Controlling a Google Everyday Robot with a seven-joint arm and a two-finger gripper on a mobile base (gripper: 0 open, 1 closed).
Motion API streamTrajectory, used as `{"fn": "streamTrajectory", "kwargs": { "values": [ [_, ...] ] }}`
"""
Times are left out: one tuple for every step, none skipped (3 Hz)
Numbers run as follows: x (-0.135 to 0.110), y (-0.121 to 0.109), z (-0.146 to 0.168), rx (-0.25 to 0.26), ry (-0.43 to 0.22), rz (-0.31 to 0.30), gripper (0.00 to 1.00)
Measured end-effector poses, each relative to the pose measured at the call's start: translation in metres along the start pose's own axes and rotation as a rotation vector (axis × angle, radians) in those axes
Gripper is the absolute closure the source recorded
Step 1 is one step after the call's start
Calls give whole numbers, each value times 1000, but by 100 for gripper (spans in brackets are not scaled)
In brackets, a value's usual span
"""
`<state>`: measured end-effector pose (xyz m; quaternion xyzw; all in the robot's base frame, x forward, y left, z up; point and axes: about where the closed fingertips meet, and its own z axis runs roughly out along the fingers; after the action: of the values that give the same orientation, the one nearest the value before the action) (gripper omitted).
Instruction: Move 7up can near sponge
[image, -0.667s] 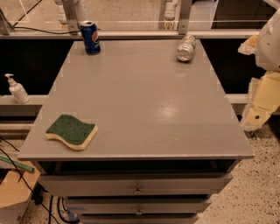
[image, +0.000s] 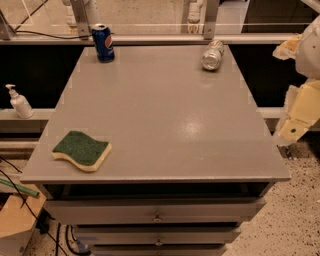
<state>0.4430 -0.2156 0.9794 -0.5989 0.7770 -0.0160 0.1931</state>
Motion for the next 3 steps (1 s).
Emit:
{"fn": "streamTrajectory", "kwargs": {
  "values": [
    [-13, -15, 3, 19, -145, 1, 0],
    [-32, -44, 16, 43, -224, 0, 0],
    [-33, -48, 17, 46, -229, 1, 0]
  ]
}}
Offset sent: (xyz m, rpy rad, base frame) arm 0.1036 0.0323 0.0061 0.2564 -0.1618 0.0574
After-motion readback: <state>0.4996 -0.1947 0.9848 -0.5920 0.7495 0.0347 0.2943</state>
